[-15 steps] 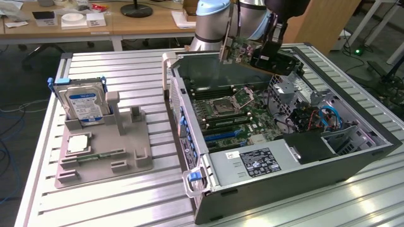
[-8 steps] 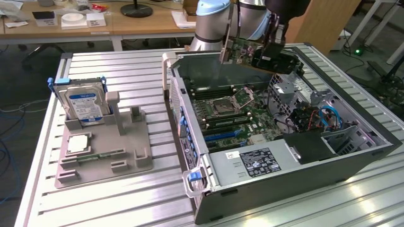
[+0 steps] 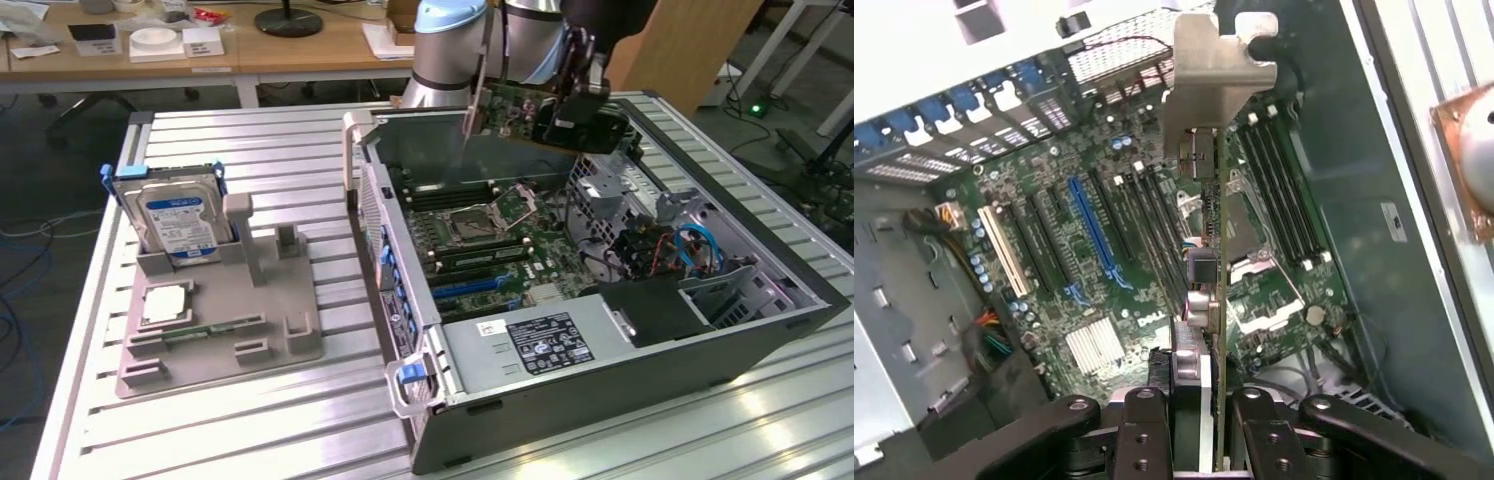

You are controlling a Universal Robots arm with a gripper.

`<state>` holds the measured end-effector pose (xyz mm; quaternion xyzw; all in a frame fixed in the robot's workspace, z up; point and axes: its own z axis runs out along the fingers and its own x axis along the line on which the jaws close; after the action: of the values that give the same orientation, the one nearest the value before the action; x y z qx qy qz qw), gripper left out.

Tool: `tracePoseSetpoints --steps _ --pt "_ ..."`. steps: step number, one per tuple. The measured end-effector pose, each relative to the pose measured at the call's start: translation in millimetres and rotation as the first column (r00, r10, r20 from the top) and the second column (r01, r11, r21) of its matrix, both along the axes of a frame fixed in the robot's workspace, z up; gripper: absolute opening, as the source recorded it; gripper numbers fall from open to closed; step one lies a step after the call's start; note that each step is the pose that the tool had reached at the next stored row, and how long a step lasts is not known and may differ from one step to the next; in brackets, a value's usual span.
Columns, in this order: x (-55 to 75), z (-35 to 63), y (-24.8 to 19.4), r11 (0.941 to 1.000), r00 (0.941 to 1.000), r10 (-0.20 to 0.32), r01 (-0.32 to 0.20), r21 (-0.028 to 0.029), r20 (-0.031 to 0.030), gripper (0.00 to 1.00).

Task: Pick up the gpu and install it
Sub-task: 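Insert the gpu into the slot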

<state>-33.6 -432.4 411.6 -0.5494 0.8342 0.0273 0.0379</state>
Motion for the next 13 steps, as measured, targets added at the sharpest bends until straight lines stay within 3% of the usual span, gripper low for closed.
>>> tracePoseSetpoints --steps 13 --pt "1.0 -1.2 0.0 0.9911 0.9911 0.133 -0.133 -0.0001 0.0014 0.28"
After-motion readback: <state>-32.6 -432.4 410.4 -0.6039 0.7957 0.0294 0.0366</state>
